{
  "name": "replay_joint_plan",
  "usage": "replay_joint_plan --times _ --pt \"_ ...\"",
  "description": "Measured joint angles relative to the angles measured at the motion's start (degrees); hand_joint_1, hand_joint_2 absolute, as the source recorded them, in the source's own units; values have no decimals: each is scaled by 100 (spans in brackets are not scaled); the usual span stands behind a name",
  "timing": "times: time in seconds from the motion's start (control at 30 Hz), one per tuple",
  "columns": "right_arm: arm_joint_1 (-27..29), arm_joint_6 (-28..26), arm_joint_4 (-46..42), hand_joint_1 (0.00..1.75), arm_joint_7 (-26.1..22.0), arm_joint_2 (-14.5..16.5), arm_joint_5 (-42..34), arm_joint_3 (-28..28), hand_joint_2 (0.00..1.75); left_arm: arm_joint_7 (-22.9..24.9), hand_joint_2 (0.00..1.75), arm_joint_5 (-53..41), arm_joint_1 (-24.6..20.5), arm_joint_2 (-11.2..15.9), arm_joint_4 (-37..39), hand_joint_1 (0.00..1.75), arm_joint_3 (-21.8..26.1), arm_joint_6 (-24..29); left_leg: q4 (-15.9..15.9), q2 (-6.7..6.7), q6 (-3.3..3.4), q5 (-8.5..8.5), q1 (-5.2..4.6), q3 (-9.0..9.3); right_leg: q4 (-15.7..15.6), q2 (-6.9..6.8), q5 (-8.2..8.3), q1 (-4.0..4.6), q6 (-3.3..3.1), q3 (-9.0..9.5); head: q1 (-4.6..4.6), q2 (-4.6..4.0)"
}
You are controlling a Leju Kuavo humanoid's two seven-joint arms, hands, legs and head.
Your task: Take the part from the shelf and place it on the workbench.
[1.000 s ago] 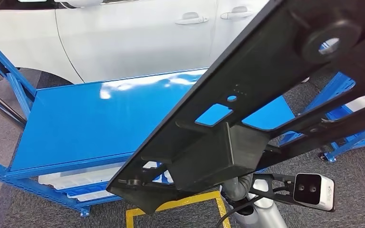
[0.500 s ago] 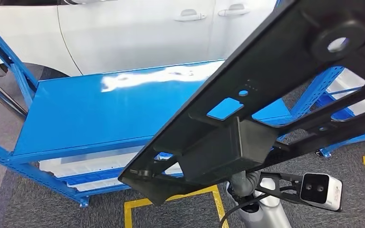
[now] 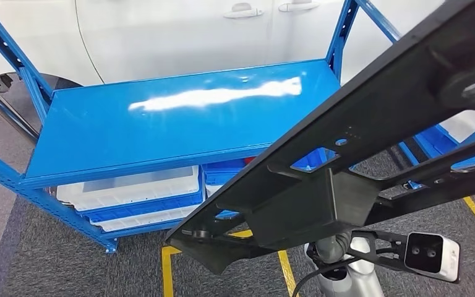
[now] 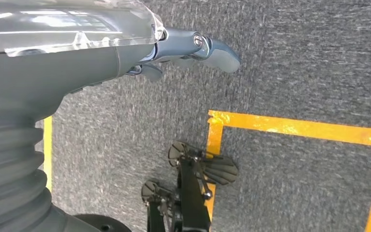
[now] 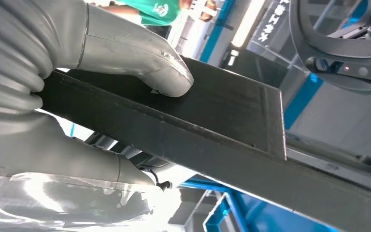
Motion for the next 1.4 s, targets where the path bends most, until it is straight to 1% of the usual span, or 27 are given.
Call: replay_joint_plan --times 0.07,0.1,0.2,0.23,0.27,0.3,0.37,0.43,0.47,0.5,0.57,0.6,0.63,0.7,0.73,0.77,0.83,0.9,0.97,1.0,1.1,1.17,1.23,1.27,1.3,1.33,1.4 --pt "3 3 -4 175 0 12 14 -14 175 -1 175 -5 10 -1 0 0 0 -1 -7 -7 -76 36 15 -39 -19 -8 103 2 -110 -87 -1 0" --pt "3 -5 -7 175 0 25 24 -17 175 -1 175 -11 17 -3 0 0 0 -3 77 -11 -101 -88 24 -91 -35 -17 175 -2 -170 -152 0 0" --pt "12 -85 -19 175 1 51 47 -19 175 -14 175 -48 22 -8 0 0 0 -20 941 -16 -136 -929 35 -336 -56 -34 396 20 -275 -400 0 0" --pt "19 -118 -21 175 1 52 51 -19 175 -19 175 -63 18 -7 0 0 0 -30 1300 -15 -141 -1112 33 -389 -52 -36 463 40 -283 -488 0 0" --pt "25 -147 -21 175 1 53 55 -19 175 -21 175 -74 16 -5 0 0 0 -38 1550 -15 -136 -1148 30 -383 -46 -37 533 61 -289 -580 0 0" --pt "31 -164 -21 175 1 53 57 -19 175 -22 175 -84 15 -5 0 0 0 -48 1641 -15 -122 -1058 27 -304 -38 -37 600 79 -291 -671 0 0" --pt "41 -187 -26 175 1 53 57 -19 175 -23 175 -106 8 -2 0 0 0 -69 1229 -18 -56 -735 5 147 -19 -35 732 111 -284 -840 0 0" --pt "44 -196 -47 175 1 52 60 -19 175 -26 175 -127 -19 15 0 0 -1 -89 346 -18 35 -751 -37 777 4 -36 843 127 -254 -944 1 0" --pt "43 -203 -59 175 1 52 65 -19 175 -28 175 -133 -31 22 0 0 -2 -96 7 -19 67 -823 -63 986 1 -42 897 124 -226 -958 1 0" --pt "43 -211 -70 175 0 52 70 -19 175 -29 175 -141 -42 28 0 0 -3 -101 -189 -19 91 -885 -86 1084 -11 -50 950 113 -190 -958 1 0" --pt "44 -235 -82 175 0 49 80 -19 175 -31 175 -165 -46 25 0 0 -5 -108 -273 -10 137 -793 -96 1047 -45 -52 1025 90 -110 -962 0 0" --pt "45 -250 -86 175 0 46 82 -19 175 -31 175 -175 -48 24 0 0 -7 -110 -291 0 174 -732 -86 998 0 -44 949 81 -71 -1002 0 0" --pt "45 -265 -91 175 1 43 83 -19 175 -32 175 -184 -47 21 0 0 -9 -112 -311 10 207 -661 -71 935 140 -35 756 71 -35 -1068 1 0" --pt "45 -293 -98 175 2 36 82 -19 175 -32 175 -186 -45 20 0 0 -10 -113 -316 20 244 -527 -61 782 747 -29 167 37 37 -1264 2 0" --pt "46 -300 -99 175 2 33 81 -19 175 -31 175 -186 -42 20 0 0 -9 -112 -312 23 244 -463 -61 703 1134 -29 -41 19 68 -1356 1 0" --pt "47 -304 -98 175 2 28 79 -19 175 -31 175 -186 -39 20 0 0 -9 -110 -305 25 237 -401 -61 625 1454 -30 -92 3 95 -1406 1 0" --pt "48 -304 -98 175 3 19 67 -19 175 -28 175 -191 -33 20 0 0 -9 -105 -279 27 212 -297 -59 477 1578 -32 151 -20 119 -1252 0 0" --pt "46 -273 -98 175 3 13 32 -19 175 -13 175 -195 -28 20 0 0 -9 -98 -233 25 176 -231 -61 364 865 -35 337 -21 92 -669 1 0" --pt "50 -199 -106 175 2 9 4 -22 175 22 175 -194 -26 25 0 0 -8 -81 -179 21 125 -190 -74 300 98 -36 227 5 19 -151 1 0" --pt "56 -153 -110 175 1 8 1 -31 175 49 175 -192 -24 31 0 0 -8 -71 -166 21 93 -169 -77 282 -71 -36 154 24 -24 -58 1 0" --pt "91 -11 -134 175 1 16 17 -83 175 192 175 -185 -12 70 0 0 -5 -51 -96 17 -11 -189 -61 232 -154 -45 202 19 -169 -73 0 0" --pt "112 67 -167 175 1 46 43 -140 175 314 175 -176 2 119 0 0 5 -45 333 8 -67 -503 -41 55 -186 -58 266 8 -255 -105 0 0" --pt "150 109 -199 175 1 82 57 -213 175 402 175 -153 24 173 0 0 36 -42 1117 5 -116 -938 -29 -249 -178 -62 307 25 -288 -169 0 0" --pt "174 118 -208 175 1 92 66 -249 175 427 175 -143 35 194 0 0 55 -38 1439 5 -134 -1064 -24 -360 -167 -62 323 31 -291 -203 0 0" --pt "196 119 -215 175 1 97 81 -277 175 442 175 -137 44 208 0 0 70 -28 1565 5 -144 -1071 -21 -382 -150 -60 335 34 -286 -233 0 0" --pt "219 117 -233 175 1 103 108 -306 175 451 175 -137 49 222 0 0 80 -17 1467 5 -149 -971 -17 -292 -129 -58 341 34 -279 -258 0 0" --pt "286 117 -327 175 1 127 172 -380 175 461 175 -138 52 253 0 0 90 0 744 4 -141 -645 -3 137 -78 -58 335 36 -252 -288 0 0"
